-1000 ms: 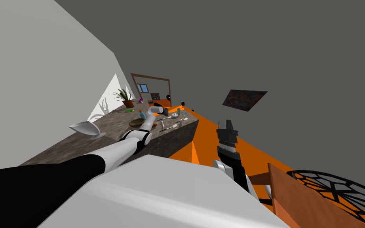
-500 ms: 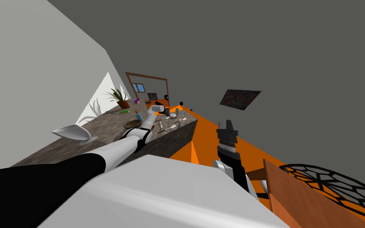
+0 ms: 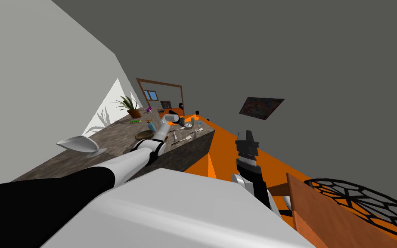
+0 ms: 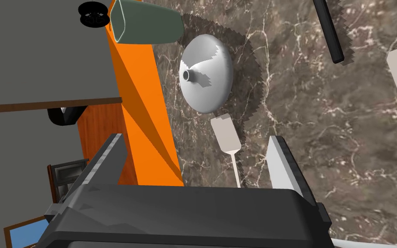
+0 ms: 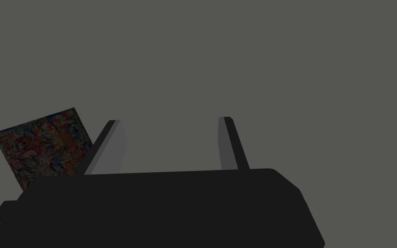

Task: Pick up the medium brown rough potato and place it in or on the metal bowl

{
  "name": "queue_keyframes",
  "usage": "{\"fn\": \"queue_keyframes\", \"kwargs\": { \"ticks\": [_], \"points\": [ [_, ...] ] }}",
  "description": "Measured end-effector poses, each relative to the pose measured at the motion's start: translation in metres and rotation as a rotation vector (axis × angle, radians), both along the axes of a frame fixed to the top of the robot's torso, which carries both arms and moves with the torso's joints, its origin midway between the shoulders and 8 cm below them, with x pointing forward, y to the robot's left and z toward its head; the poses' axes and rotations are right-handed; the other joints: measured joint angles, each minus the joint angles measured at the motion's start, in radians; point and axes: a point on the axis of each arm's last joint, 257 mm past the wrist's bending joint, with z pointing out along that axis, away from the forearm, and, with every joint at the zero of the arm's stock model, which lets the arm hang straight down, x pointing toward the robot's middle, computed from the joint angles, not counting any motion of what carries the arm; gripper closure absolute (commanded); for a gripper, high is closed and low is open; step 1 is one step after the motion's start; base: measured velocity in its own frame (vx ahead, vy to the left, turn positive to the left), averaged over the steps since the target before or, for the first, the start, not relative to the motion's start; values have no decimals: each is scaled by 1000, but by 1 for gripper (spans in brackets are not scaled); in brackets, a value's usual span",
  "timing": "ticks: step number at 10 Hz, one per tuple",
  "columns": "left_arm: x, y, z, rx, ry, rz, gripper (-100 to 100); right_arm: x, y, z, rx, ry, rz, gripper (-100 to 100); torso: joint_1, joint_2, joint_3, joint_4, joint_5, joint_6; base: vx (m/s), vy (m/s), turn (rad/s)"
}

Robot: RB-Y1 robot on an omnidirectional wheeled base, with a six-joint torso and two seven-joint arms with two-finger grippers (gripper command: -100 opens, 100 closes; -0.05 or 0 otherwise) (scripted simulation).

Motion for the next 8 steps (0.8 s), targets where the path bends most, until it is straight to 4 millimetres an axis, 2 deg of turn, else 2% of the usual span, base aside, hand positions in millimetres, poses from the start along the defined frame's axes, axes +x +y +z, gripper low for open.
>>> {"fn": "queue_keyframes", "kwargs": {
  "ticks": [3,8],
  "points": [
    [0,0,0,0,0,0,-100,0,0,0,0,0,0,0,0,-1,0,0,0,0,6,1,-3],
    [-23,42,-36,40,129,78,-100,0,0,0,0,0,0,0,0,1,1,0,0,0,-18,-10,65]
  ]
}}
